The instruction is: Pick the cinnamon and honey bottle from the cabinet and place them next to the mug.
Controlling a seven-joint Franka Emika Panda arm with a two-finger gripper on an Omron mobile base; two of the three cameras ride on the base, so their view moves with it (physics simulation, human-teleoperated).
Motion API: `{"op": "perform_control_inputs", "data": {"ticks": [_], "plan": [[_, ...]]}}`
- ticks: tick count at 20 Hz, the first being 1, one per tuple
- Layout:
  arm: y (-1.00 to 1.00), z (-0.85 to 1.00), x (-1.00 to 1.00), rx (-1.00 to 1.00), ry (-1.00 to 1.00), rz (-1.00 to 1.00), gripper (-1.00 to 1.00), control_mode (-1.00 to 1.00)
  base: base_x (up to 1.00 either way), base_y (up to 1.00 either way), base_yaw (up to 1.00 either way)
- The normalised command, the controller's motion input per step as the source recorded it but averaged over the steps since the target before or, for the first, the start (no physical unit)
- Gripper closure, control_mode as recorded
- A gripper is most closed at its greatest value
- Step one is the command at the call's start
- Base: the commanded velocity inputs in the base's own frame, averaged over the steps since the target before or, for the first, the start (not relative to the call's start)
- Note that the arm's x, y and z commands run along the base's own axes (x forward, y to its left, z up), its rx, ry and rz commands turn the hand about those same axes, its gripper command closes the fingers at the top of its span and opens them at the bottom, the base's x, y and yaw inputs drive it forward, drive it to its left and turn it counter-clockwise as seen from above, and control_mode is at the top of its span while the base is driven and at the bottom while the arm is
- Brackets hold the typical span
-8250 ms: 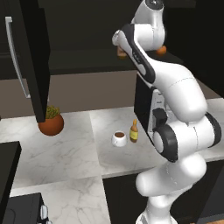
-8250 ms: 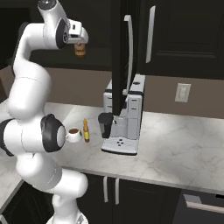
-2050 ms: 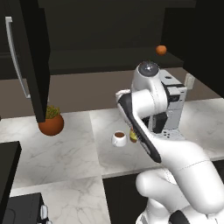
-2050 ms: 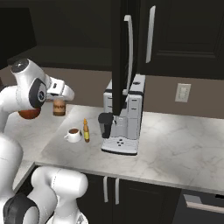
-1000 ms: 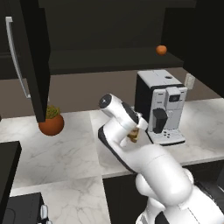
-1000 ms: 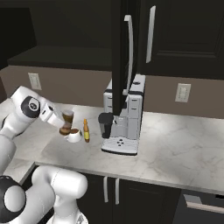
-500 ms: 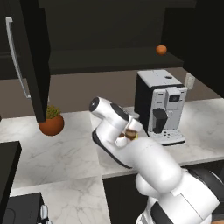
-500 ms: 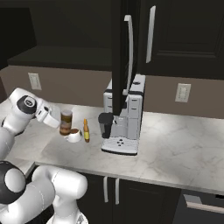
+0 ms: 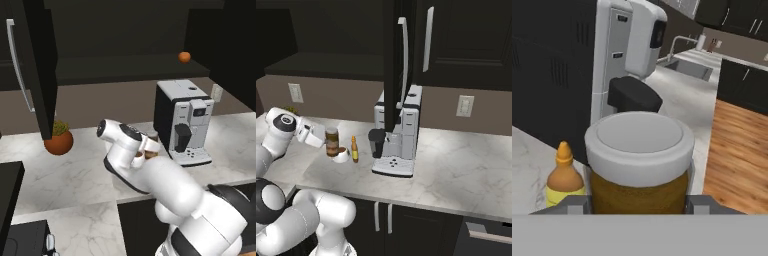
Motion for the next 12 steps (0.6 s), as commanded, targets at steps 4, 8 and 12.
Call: {"op": "perform_control_inputs", "data": {"ticks": [4, 8, 12], "plan": [[0.0, -0.42, 0.09, -0.03, 0.06, 0.0, 1.0, -1.0, 0.0, 0.0, 0.0], [0.0, -0.53, 0.15, 0.0, 0.05, 0.0, 1.0, -1.0, 0.0, 0.0, 0.0], [0.0, -0.36, 0.05, 0.0, 0.01, 0.0, 1.0, -1.0, 0.0, 0.0, 0.0]]}}
